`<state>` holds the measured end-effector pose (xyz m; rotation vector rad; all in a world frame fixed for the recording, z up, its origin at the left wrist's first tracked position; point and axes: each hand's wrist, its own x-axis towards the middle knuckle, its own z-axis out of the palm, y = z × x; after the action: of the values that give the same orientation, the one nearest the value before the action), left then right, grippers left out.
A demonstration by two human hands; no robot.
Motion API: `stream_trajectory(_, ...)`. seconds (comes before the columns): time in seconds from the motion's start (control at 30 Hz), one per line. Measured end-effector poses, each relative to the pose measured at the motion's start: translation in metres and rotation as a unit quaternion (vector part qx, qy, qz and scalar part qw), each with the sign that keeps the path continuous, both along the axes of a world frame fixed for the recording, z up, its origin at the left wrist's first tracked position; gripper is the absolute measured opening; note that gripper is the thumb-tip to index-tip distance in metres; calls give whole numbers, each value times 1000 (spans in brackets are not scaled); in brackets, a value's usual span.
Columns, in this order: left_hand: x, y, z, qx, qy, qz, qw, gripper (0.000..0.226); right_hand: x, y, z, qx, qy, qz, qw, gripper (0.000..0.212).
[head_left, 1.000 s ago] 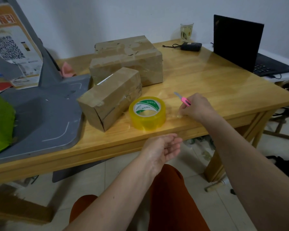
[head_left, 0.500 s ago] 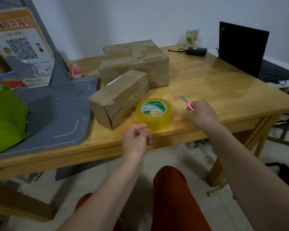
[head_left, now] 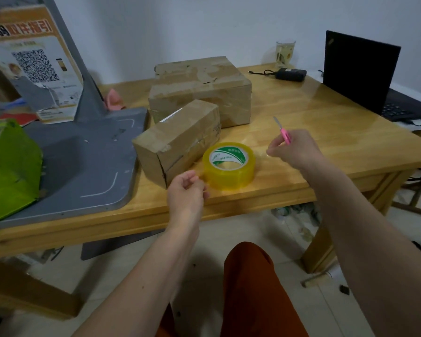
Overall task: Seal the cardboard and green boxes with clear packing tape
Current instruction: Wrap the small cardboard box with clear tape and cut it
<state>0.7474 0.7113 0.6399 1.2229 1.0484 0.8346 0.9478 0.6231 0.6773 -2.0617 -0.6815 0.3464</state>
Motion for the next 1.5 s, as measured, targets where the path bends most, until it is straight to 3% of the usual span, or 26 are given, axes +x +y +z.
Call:
stream_trajectory(0.1, 2, 8, -1, -7, 24, -20, 1000, 52, 14, 12, -7, -53, -13, -20, 998, 30)
stream_trajectory(0.17, 6, 13, -1, -15, 34, -23, 999, 59, 22, 16, -14, -81, -25, -43, 995, 24)
stream_trajectory(0.3, 13, 20, -1, -42, 22, -16, 999, 59, 33, 18, -21, -136, -51, -69, 987, 17)
stream_trajectory(0.43, 19, 27, 0, -58, 9, -20, 998, 58, 26, 16, -16, -181, -104, -87, 974, 41)
stream_trajectory(0.57, 20, 31, 1, -45, 23, -34, 998, 45, 11, 20, -14, -127, -130, -74, 981, 48)
stream_trajectory(0.73, 20, 30, 3, 2, 63, -26, 998, 20, -9, 34, -10, -70, -25, -14, 997, 33)
stream_trajectory(0.83, 19, 31, 2, 49, 88, -9, 995, 10, -15, 45, -12, -91, -24, -5, 996, 34)
stream_trajectory(1.07, 15, 31, -7, 113, 110, 30, 987, 12, -12, 60, -12, -49, -53, 4, 997, 39)
stream_trajectory(1.17, 17, 35, -10, 116, 121, -9, 986, 44, -10, 61, -16, -29, -52, -9, 998, 38)
stream_trajectory(1.23, 20, 37, -10, 125, 126, -40, 983, 53, -8, 61, -19, -26, -54, -9, 998, 36)
stream_trajectory(1.37, 23, 36, -8, 143, 129, -73, 979, 44, -5, 64, -22, -24, -57, -7, 998, 37)
stream_trajectory(1.5, 22, 35, -10, 170, 138, -39, 975, 33, -8, 65, -19, -28, -47, 0, 998, 46)
